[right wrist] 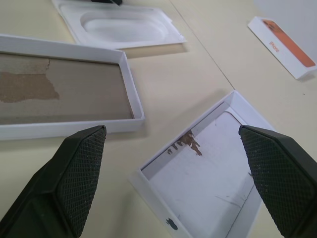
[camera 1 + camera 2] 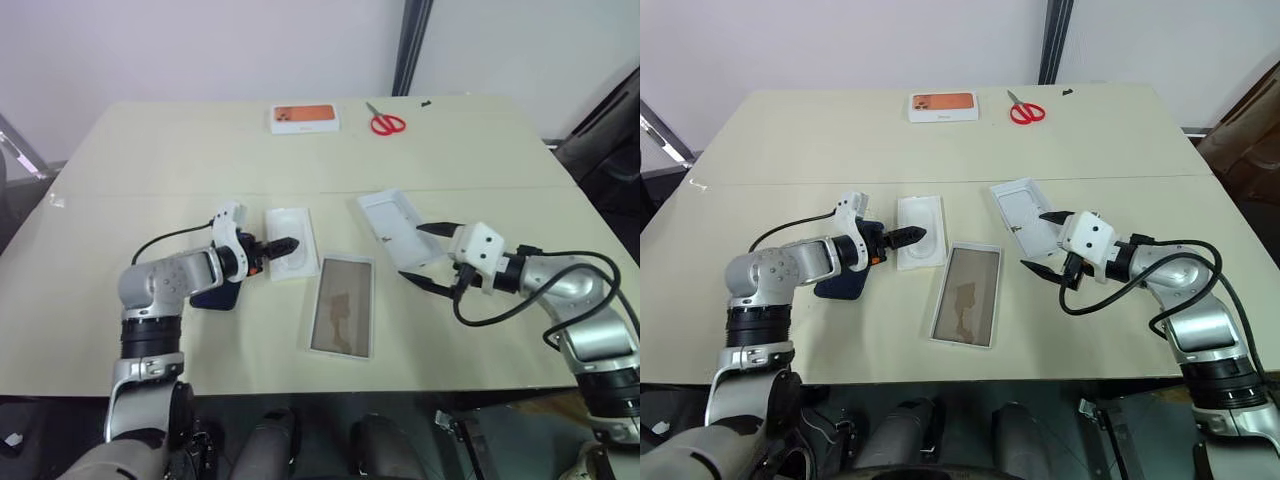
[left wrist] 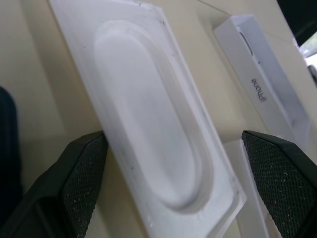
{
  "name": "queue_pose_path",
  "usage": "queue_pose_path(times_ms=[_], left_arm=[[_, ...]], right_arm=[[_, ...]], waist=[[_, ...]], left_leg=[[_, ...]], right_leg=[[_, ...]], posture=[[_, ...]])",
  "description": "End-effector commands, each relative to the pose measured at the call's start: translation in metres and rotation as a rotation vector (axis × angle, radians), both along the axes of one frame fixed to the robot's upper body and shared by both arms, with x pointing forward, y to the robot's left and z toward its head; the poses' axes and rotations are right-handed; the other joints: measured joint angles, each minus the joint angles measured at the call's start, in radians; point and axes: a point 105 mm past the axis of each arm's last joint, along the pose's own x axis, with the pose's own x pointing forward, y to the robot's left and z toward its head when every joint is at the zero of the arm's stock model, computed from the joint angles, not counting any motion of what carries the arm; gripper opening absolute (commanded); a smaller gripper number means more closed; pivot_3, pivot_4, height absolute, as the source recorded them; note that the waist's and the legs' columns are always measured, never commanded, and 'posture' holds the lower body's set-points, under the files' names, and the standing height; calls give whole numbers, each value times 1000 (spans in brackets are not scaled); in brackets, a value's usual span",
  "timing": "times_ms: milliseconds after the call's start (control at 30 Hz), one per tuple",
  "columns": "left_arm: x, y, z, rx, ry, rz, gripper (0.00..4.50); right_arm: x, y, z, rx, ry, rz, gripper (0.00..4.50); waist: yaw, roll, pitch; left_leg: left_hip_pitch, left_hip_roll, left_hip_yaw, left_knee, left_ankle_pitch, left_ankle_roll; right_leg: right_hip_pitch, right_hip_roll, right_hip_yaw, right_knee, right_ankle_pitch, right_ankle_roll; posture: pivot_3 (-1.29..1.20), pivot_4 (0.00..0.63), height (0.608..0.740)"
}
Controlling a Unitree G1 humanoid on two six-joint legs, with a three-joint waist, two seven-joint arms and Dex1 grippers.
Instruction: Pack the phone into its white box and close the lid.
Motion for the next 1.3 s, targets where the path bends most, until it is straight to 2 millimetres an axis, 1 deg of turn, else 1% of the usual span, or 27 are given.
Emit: queue_pose_path(times_ms=[33, 100, 200, 300, 333, 433, 600, 700, 767, 867, 900, 967, 1033, 1133, 1200, 1300], left_arm=[[0, -8, -3, -58, 38, 1, 4500], [0, -9, -7, -61, 53, 9, 4500], [-4, -9, -12, -64, 76, 10, 3653], [-5, -3, -17, -66, 100, 34, 2201], [-5, -2, -17, -73, 107, 41, 1580], [-5, -1, -19, -71, 120, 50, 54], [-5, -1, -17, -79, 121, 54, 54], [-3, 1, -10, -80, 99, 55, 54], [-2, 2, -6, -83, 87, 59, 54], [0, 3, 5, -73, 40, 62, 54], [1, 3, 9, -57, 15, 57, 54], [3, 3, 16, -44, -23, 52, 54], [6, 6, 23, -55, -48, 65, 54], [8, 11, 25, -43, -61, 80, 54], [9, 10, 27, -43, -68, 71, 54], [8, 9, 28, -37, -73, 63, 54]], right_arm=[[-2, 4, 12, 8, -52, 8, 4486], [-2, 4, 13, 8, -54, 7, 4486], [-1, 3, 14, 14, -59, -2, 4500], [-2, 2, 14, 11, -58, -4, 4500], [-3, 2, 14, 10, -58, -5, 4500], [-3, 1, 14, 8, -57, -7, 4500], [-4, 3, 15, 29, -45, 4, 4500], [-14, 14, 14, 68, 2, 54, 4500], [-23, 27, 14, 136, 64, 94, 4500], [-38, 52, 14, 211, 140, 177, 4500], [-44, 61, 8, 216, 181, 207, 4500], [-49, 70, -5, 187, 229, 233, 4500], [-55, 73, -14, 165, 300, 271, 4500], [-65, 74, -24, 129, 400, 331, 4500], [-69, 74, -29, 81, 427, 376, 4500], [-78, 82, -35, 55, 478, 464, 4500]], waist=[[1, 0, 0], [6, 0, 0], [13, 0, 0], [14, 0, 0], [15, 0, 0], [16, 0, 0], [15, 0, 0], [14, 0, 0], [14, 0, 0], [14, 0, 0], [14, 0, 0], [14, -1, 0], [16, -1, 0], [16, -1, 0], [15, -1, 0], [14, -1, 0]], left_leg=[[0, 0, 0, 0, 0, 0], [0, 0, 0, 0, 0, 0], [0, 0, 0, 1, 0, 0], [0, 0, 0, 3, 0, 0], [0, 0, 0, 3, 0, 0], [-1, 0, 0, 3, 0, 0], [0, 0, 0, 3, 0, 0], [-1, 0, 0, 3, 0, 0], [-1, 0, 0, 3, 0, 0], [-1, 0, 0, 3, 0, 0], [-1, 0, 0, 3, 0, 0], [-1, 0, -1, 3, 0, 0], [-1, 0, -1, 4, 0, 0], [-1, 0, -1, 4, -1, 0], [-1, 0, -1, 4, -1, 0], [-1, 0, -1, 4, -1, 1]], right_leg=[[0, 0, 0, 0, 0, 0], [0, 0, 0, 0, 0, 0], [0, 0, 0, 0, 0, 0], [0, 0, 0, 0, 0, 0], [0, 0, 0, 0, 0, 0], [0, 0, 0, 0, 0, 0], [1, 0, 0, 0, 0, 0], [1, 0, 0, 0, 0, 0], [1, 0, 0, 0, 0, 0], [1, 0, 0, 0, 0, 0], [0, 0, 0, 0, 0, 0], [0, 0, 0, 0, 0, 0], [0, 0, 0, 0, 0, 0], [1, 0, 0, 0, 0, 0], [1, 0, 0, 0, 0, 0], [1, 0, 0, 0, 0, 0]], posture=[[0, 150, 734], [0, 150, 734], [0, 150, 734], [0, 150, 734], [0, 150, 734], [0, 150, 734], [0, 150, 734], [0, 150, 734], [0, 150, 734], [0, 150, 734], [0, 150, 734], [0, 150, 734], [0, 150, 734], [0, 150, 734], [0, 150, 734], [0, 150, 734]])
